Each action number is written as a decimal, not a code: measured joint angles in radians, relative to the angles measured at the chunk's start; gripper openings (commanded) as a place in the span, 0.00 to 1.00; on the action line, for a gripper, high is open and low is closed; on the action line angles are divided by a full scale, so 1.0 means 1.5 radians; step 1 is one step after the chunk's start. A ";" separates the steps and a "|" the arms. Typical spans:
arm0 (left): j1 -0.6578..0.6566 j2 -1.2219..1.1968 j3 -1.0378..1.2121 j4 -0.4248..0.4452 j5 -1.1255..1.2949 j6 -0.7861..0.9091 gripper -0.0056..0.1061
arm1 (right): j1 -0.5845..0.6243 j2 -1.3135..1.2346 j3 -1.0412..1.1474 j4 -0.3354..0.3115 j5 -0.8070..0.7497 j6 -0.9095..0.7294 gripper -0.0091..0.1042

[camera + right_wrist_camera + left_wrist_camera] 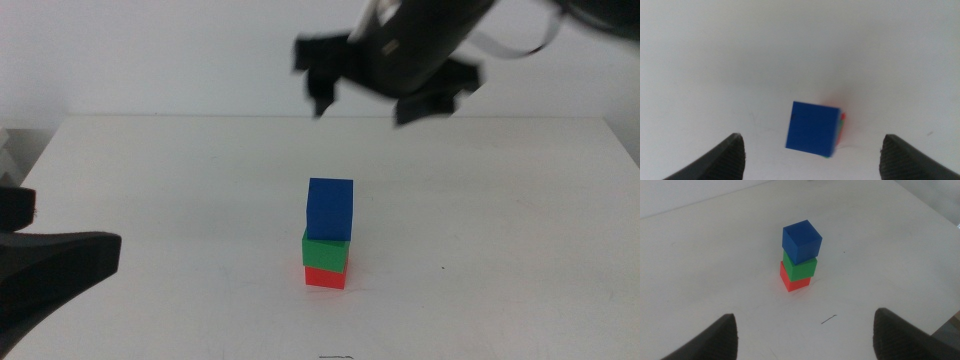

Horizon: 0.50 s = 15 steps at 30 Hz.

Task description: Stack red cubes first, then green, then blue cubes in a specific spot.

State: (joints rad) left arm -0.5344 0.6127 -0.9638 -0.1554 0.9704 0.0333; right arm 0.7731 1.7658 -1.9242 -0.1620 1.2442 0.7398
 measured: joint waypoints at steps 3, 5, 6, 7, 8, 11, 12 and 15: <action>0.000 0.000 0.000 0.000 0.000 0.000 0.87 | -0.028 -0.075 0.037 0.004 0.000 -0.073 0.77; 0.000 0.000 0.000 0.000 0.000 0.000 0.87 | -0.052 -0.135 0.077 0.005 0.001 -0.109 0.77; 0.000 0.000 0.000 0.000 0.000 0.000 0.87 | -0.066 -0.167 0.103 0.005 0.002 -0.129 0.77; 0.000 0.000 0.000 0.000 0.000 0.000 0.87 | -0.081 -0.199 0.131 0.006 0.002 -0.148 0.77; 0.000 0.000 0.000 0.000 0.000 0.000 0.87 | -0.097 -0.224 0.160 0.009 0.004 -0.165 0.77; 0.000 0.000 0.000 0.000 0.000 0.000 0.87 | -0.146 -0.313 0.247 0.037 -0.008 -0.241 0.77; 0.000 0.000 0.000 0.000 0.000 0.000 0.87 | -0.164 -0.343 0.279 0.054 -0.023 -0.268 0.77; 0.000 0.000 0.000 0.000 0.000 0.000 0.87 | -0.218 -0.417 0.362 0.112 -0.081 -0.346 0.77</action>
State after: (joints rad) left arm -0.5344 0.6127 -0.9638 -0.1554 0.9704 0.0333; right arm 0.4464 1.1396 -1.3807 0.0054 1.1227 0.2214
